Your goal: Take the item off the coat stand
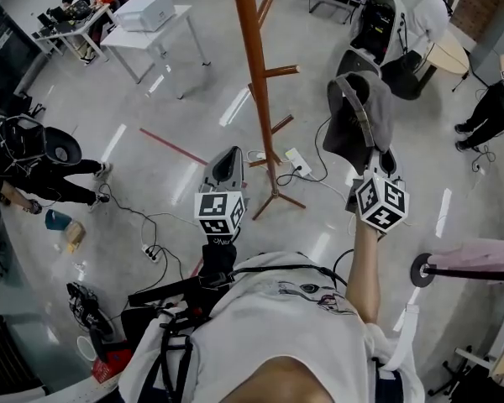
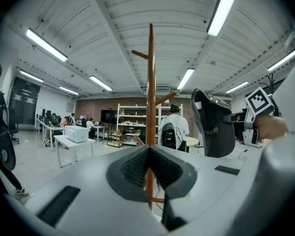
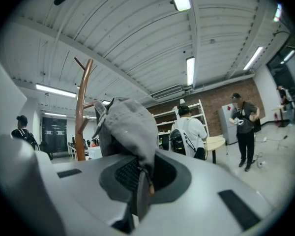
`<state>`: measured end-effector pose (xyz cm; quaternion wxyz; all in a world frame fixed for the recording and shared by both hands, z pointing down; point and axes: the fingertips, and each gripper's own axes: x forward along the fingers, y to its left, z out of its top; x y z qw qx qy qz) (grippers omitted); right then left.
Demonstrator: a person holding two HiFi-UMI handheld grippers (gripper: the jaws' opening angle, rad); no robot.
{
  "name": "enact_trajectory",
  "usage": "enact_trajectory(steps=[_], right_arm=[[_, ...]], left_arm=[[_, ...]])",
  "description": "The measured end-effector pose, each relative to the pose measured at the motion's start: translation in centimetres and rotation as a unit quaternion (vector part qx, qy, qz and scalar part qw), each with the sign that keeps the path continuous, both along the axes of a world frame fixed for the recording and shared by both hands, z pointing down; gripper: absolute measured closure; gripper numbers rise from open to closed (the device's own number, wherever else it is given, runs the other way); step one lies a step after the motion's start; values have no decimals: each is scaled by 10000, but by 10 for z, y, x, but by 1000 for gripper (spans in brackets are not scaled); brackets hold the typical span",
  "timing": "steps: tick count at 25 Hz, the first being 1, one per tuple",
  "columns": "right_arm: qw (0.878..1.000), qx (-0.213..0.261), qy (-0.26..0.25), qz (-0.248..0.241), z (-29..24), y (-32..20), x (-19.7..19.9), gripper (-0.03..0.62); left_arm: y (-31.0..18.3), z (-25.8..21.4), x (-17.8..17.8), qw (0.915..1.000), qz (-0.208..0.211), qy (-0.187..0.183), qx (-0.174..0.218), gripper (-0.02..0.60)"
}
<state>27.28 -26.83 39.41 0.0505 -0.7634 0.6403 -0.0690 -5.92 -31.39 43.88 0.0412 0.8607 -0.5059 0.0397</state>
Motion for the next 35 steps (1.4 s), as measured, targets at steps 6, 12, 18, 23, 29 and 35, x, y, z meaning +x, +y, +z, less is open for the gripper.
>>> enact_trajectory(steps=[6, 12, 18, 23, 29, 35], right_arm=[[10000, -50, -21, -76, 8, 10, -8, 577], [9998, -102, -36, -153, 15, 20, -21, 577], [9998, -58, -72, -201, 21, 30, -28, 577], [9994, 28, -44, -337, 22, 34, -36, 577], [9990, -14, -27, -447, 27, 36, -47, 577], [9986, -14, 14, -532, 27, 35, -49, 577]], left_arm=[[-1, -5, 1, 10000, 45, -22, 67, 577], [3, -8, 0, 9999, 82, -45, 105, 577], [9, -8, 4, 9998, 134, -45, 130, 577], [14, -10, 15, 9995, 220, -29, 238, 577], [17, -9, 22, 9992, 304, -14, 248, 577], [17, -9, 24, 9993, 261, -7, 253, 577]])
